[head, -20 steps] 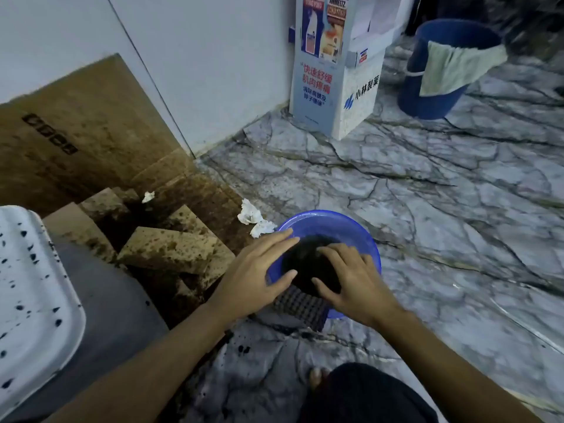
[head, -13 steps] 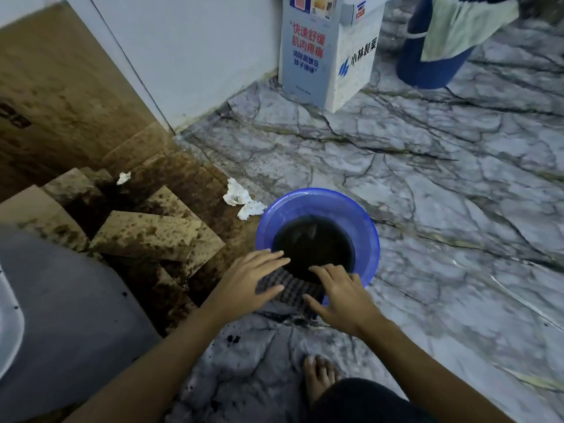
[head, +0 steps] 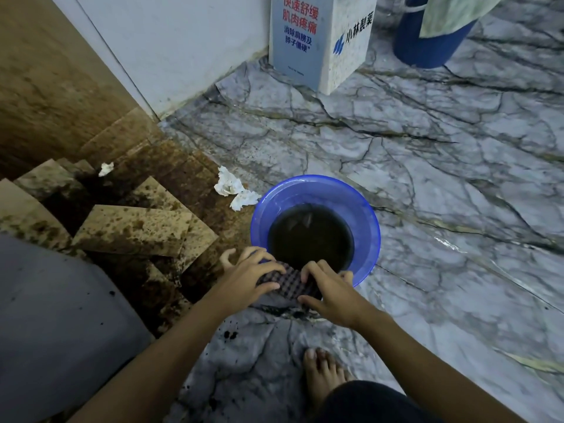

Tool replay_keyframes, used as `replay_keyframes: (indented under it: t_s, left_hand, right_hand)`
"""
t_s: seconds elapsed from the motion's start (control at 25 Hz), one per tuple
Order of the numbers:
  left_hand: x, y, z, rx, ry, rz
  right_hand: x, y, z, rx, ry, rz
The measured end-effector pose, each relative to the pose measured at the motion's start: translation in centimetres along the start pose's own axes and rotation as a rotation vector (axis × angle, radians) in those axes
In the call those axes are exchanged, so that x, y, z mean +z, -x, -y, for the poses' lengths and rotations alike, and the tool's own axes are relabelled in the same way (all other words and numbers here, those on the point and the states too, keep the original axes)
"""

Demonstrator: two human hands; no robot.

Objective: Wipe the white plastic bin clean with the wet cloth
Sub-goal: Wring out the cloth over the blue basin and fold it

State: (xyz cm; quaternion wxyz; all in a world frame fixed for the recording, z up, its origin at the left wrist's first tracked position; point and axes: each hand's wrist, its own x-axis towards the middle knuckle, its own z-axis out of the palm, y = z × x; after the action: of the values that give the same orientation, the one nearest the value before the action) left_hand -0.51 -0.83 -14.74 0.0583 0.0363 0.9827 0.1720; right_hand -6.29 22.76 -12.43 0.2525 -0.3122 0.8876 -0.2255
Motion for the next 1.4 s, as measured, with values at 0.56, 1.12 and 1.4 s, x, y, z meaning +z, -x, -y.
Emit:
replay_keyframes:
  t_s: [0.56, 1.12, 1.4]
  left_hand:
    - [-10.1, 2.8, -1.8, 0.008, 0.661, -0.328]
    - [-36.5, 21.3, -2.6, -0.146, 0.836, -0.694]
    - [-36.7, 29.3, -2.1, -0.215, 0.872, -0.925]
  right_hand:
    - [-8.6, -0.6, 5.8, -0.247, -0.327, -0.194]
    - [-23.5, 0.6, 35.8, -0.643, -0.606, 0.110]
    - [-19.7, 1.1, 43.5, -0.809, -0.522, 0.251]
